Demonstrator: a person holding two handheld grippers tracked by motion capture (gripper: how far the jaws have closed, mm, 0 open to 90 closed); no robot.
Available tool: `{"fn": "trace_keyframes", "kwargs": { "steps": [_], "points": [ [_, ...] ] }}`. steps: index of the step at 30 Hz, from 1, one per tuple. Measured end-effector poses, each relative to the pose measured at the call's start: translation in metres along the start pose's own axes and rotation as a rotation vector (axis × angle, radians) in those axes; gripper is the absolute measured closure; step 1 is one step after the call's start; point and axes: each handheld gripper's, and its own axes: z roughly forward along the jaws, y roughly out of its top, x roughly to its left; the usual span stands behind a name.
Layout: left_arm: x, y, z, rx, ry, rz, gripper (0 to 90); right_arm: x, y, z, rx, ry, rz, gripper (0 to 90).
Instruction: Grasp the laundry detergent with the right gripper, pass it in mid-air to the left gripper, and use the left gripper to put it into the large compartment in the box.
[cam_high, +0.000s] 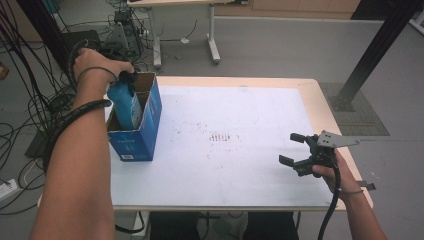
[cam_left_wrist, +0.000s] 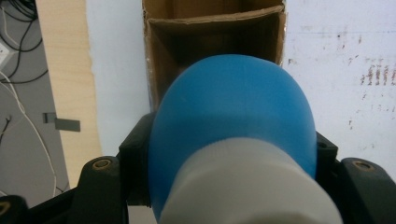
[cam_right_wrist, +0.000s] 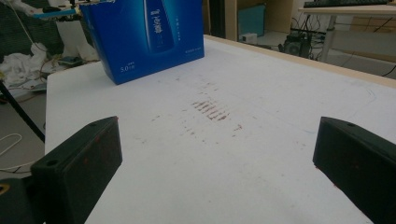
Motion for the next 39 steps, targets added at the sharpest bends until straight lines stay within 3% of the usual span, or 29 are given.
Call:
{"fn": "trace_keyframes", "kwargs": {
  "steps": [13, 28, 39],
  "points": [
    [0.005, 0.001, 0.028, 0.007, 0.004, -0.002, 37.8, 0.001, -0.002, 0.0, 0.014, -0.005, 0.006, 1.4],
    [0.005, 0.007, 0.066, 0.057, 0.001, 0.001, 37.8, 0.001, -0.004, -0.001, 0.025, -0.012, 0.015, 1.4],
    [0.0, 0.01, 0.078, 0.078, 0.011, 0.007, 37.8, 0.001, -0.005, -0.002, 0.03, -0.009, 0.021, 1.4]
  ]
}}
